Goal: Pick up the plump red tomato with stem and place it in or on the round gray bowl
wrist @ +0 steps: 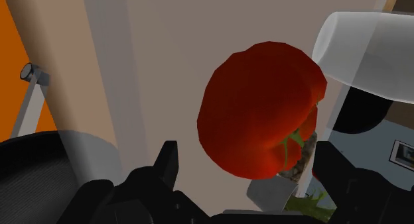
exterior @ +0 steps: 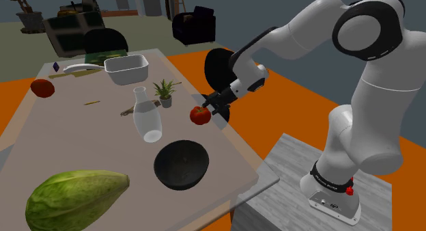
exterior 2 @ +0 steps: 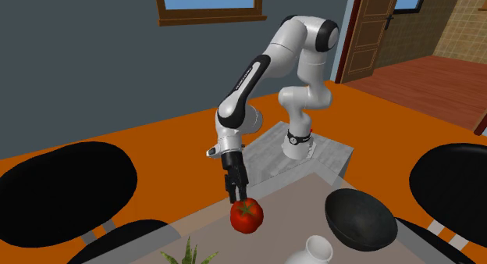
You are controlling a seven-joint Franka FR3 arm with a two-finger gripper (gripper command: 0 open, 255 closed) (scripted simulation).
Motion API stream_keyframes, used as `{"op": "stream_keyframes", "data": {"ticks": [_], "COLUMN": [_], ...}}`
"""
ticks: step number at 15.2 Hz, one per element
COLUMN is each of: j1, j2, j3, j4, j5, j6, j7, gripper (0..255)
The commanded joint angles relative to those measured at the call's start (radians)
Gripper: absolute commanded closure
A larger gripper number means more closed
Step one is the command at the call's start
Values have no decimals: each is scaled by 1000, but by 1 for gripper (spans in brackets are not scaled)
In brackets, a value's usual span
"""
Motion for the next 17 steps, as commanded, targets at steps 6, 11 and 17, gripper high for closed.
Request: {"op": "stream_keyframes", "data": {"ticks": [6,11,17], "j1": [2,1,2], "j2": [12,12,12], "j3": [4,4,4], "j4": [8,8,8], "j5": [11,11,11], "j6": [-2,-2,-2], "j7": [-2,-2,-2], "gripper": [0,255,255]}}
